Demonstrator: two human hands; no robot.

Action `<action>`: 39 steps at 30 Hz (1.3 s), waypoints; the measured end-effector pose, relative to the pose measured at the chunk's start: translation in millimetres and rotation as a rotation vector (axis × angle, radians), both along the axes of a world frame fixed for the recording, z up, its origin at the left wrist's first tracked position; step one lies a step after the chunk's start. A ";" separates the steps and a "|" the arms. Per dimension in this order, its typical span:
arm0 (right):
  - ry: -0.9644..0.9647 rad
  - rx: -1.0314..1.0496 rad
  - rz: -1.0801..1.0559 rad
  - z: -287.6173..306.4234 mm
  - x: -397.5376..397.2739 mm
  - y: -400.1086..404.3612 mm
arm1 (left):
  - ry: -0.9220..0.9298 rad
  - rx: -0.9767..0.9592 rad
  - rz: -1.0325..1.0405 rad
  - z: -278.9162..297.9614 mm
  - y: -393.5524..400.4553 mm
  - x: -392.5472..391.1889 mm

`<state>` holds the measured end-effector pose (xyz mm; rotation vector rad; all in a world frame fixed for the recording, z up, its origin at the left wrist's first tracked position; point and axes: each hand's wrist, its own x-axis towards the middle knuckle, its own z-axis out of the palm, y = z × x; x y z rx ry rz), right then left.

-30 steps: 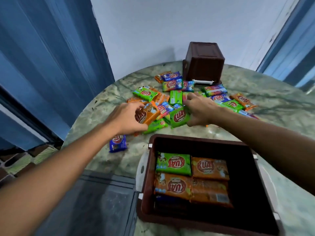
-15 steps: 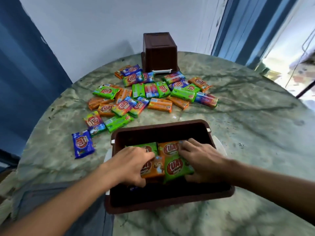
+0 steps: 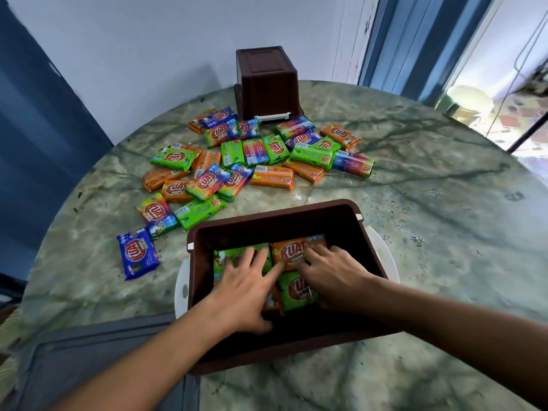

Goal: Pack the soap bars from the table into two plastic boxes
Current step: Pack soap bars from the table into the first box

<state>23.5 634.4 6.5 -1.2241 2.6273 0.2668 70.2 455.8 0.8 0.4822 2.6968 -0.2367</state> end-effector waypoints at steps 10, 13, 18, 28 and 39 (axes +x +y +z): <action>0.041 0.077 -0.029 -13.2 -7.7 -13.8 | 0.078 -0.059 -0.065 -22.7 4.8 -10.3; 0.090 0.094 -0.025 -10.0 -9.1 -10.9 | 0.074 -0.030 -0.060 -21.3 4.3 -10.6; 0.019 0.062 -0.122 -14.8 1.9 -19.1 | 0.044 -0.187 0.014 -19.4 6.3 -1.7; 0.174 0.179 -0.127 -32.1 5.6 -44.3 | 0.022 -0.223 0.073 -22.0 8.1 0.5; 0.259 0.146 0.158 -35.4 -13.6 -34.7 | 0.004 -0.159 0.093 -13.4 4.6 -2.6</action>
